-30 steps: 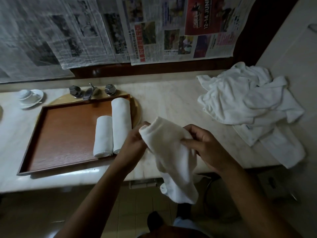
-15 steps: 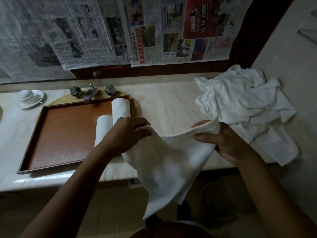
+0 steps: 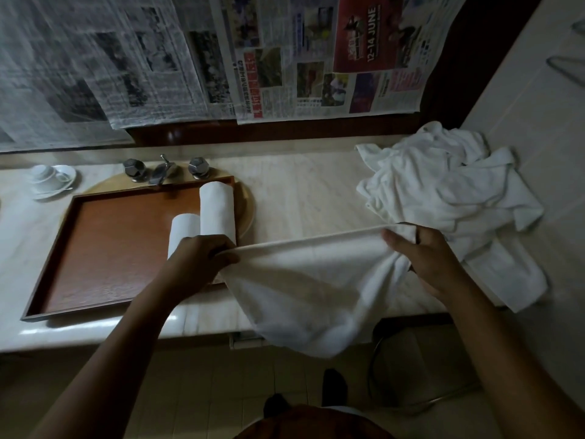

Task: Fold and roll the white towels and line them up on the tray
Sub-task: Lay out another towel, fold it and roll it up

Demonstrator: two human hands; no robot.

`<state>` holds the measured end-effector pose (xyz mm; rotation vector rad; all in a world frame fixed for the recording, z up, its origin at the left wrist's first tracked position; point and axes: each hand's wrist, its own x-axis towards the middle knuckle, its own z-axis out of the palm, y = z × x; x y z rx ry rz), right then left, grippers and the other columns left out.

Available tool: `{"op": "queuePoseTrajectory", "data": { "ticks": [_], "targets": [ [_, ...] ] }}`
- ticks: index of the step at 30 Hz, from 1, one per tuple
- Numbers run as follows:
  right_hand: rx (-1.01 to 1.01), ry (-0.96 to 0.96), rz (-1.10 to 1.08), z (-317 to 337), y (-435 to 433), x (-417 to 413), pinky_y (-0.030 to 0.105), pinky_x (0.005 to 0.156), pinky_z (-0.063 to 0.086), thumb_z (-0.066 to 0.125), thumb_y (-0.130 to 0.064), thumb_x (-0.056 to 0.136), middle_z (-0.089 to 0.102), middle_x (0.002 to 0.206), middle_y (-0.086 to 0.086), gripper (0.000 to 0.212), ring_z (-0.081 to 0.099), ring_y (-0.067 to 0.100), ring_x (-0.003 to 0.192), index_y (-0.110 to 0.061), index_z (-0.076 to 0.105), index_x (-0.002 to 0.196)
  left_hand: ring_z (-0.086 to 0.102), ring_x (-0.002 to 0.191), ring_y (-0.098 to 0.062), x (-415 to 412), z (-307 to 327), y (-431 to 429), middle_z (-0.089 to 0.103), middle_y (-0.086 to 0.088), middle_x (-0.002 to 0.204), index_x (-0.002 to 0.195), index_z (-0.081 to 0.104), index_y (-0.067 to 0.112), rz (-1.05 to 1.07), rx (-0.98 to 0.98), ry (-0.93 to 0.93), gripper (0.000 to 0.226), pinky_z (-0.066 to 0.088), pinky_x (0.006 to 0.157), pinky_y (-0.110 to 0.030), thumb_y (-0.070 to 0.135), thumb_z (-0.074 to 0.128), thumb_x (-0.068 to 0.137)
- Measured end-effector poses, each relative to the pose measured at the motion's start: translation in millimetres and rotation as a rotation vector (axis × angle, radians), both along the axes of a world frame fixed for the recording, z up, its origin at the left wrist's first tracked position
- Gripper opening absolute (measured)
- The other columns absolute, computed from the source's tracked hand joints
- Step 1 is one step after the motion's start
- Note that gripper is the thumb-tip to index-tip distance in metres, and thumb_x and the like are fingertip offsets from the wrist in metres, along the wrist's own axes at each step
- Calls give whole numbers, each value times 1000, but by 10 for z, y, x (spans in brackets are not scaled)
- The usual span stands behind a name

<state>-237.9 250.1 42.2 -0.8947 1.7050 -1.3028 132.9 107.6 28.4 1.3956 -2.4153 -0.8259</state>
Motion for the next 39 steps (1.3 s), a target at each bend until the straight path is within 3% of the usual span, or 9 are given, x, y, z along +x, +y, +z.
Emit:
{"op": "queuePoseTrajectory", "data": {
  "ticks": [5,9,13,16,20,26,29,33,39],
  "targets": [
    [56,-102,-73,21,-103,209,34,58,56,68,-19,97,73,89,8,8,70,28,85,-13,74,98,61,89,-14,-305,-126,151,63,-2,115,118,66,17,131,-276,79,37,49,73,-22,19,83,85],
    [-4,-285,-47,204,-251,759,37,64,61,65,-7,96,72,96,12,9,73,25,87,-6,66,105,59,105,-1,-933,-99,721,58,15,122,135,53,29,-122,7,278,67,50,83,-15,48,84,79],
    [-61,-193,248,417,-267,1013,49,88,61,67,-16,98,76,108,8,19,75,25,100,-14,66,118,71,106,-15,-1255,-141,756,73,5,115,125,66,20,49,173,626,30,60,91,-38,28,52,99],
    [-130,89,283,442,-248,754,41,96,57,75,-29,92,72,119,-5,34,69,14,111,-28,63,125,71,104,-25,-1124,-26,568,72,-3,113,124,67,18,91,240,693,31,57,88,-59,28,46,103],
    [20,369,489,195,-208,687,17,107,40,89,-39,76,50,143,-20,85,48,-2,132,-35,43,148,68,95,-26,-1104,177,541,68,-3,105,114,64,18,-45,228,672,19,56,81,-59,29,50,109],
    [192,426,541,-215,-203,860,28,80,56,69,-41,95,70,88,-14,15,69,4,89,-27,71,102,66,89,-13,-945,196,454,66,8,95,101,63,22,72,46,623,17,57,71,-39,20,49,109],
    [86,412,471,-227,-206,752,36,66,49,63,-35,99,63,74,-8,21,60,5,68,-26,59,80,69,81,-11,-662,187,342,71,8,89,100,70,22,120,-8,519,14,58,64,-36,21,57,106],
    [-14,386,483,-200,-256,845,31,75,57,60,-18,100,72,89,-12,19,68,3,85,-32,68,92,70,91,-6,-550,190,325,72,14,100,111,70,27,45,37,446,14,61,72,-30,25,59,103],
    [273,458,632,-341,-232,721,35,66,54,72,-55,89,69,81,-12,23,68,9,80,-32,68,88,70,98,-11,-272,75,257,76,6,101,96,80,25,242,334,597,27,57,87,-40,41,58,100]
  ]
}}
